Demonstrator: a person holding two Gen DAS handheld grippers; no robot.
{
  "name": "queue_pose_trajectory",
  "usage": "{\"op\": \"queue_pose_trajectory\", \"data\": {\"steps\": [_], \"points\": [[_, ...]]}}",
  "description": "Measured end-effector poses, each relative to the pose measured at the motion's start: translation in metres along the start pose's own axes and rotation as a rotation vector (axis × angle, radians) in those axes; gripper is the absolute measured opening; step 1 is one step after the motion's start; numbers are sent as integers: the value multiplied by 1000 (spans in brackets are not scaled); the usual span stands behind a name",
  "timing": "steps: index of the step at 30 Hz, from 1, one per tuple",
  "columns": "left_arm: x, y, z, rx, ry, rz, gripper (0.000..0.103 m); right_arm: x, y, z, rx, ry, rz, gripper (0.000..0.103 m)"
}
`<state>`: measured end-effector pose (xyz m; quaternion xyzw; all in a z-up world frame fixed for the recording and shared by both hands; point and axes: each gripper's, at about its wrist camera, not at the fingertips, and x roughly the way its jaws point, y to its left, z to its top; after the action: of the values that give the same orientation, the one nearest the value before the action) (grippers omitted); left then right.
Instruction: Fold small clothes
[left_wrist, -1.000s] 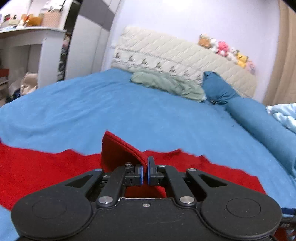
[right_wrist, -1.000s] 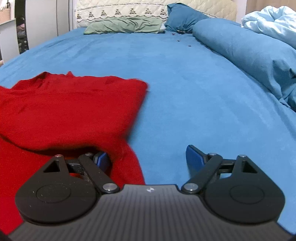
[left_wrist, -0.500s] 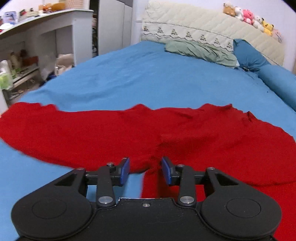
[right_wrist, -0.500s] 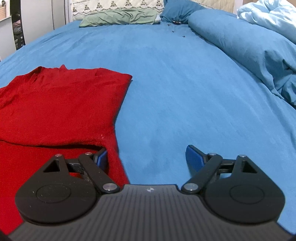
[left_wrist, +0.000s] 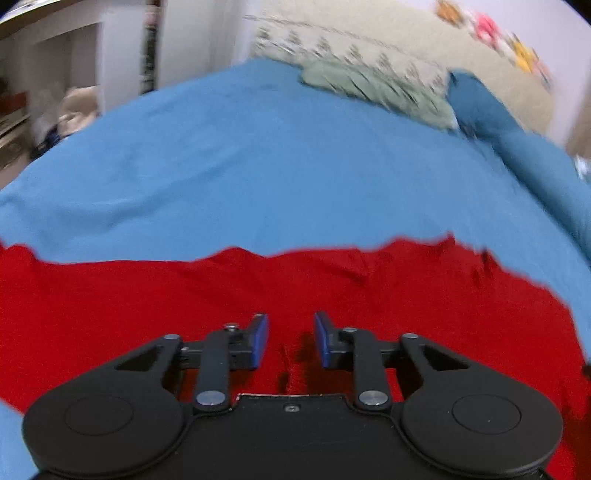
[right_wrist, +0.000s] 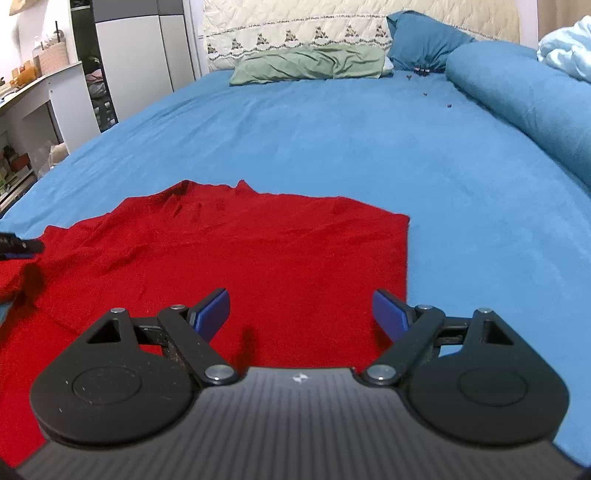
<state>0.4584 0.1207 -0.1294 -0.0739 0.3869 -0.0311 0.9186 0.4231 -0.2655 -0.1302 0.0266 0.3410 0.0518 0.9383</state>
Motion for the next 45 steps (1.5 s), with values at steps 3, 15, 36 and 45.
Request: {"op": "queue_pose_trajectory", "data": {"steps": [3, 15, 36, 45], "points": [[0, -15, -13, 114, 2, 5, 29, 4, 0, -3, 3, 9, -2, 100], [1, -29, -37, 264, -34, 45, 29, 15, -9, -16, 7, 31, -23, 100], [-26, -41, -44, 244, -138, -6, 31, 10, -3, -33, -17, -6, 38, 100], [-9, -43, -49, 179, -44, 1, 36, 5, 2, -33, -42, 1, 7, 100]]}}
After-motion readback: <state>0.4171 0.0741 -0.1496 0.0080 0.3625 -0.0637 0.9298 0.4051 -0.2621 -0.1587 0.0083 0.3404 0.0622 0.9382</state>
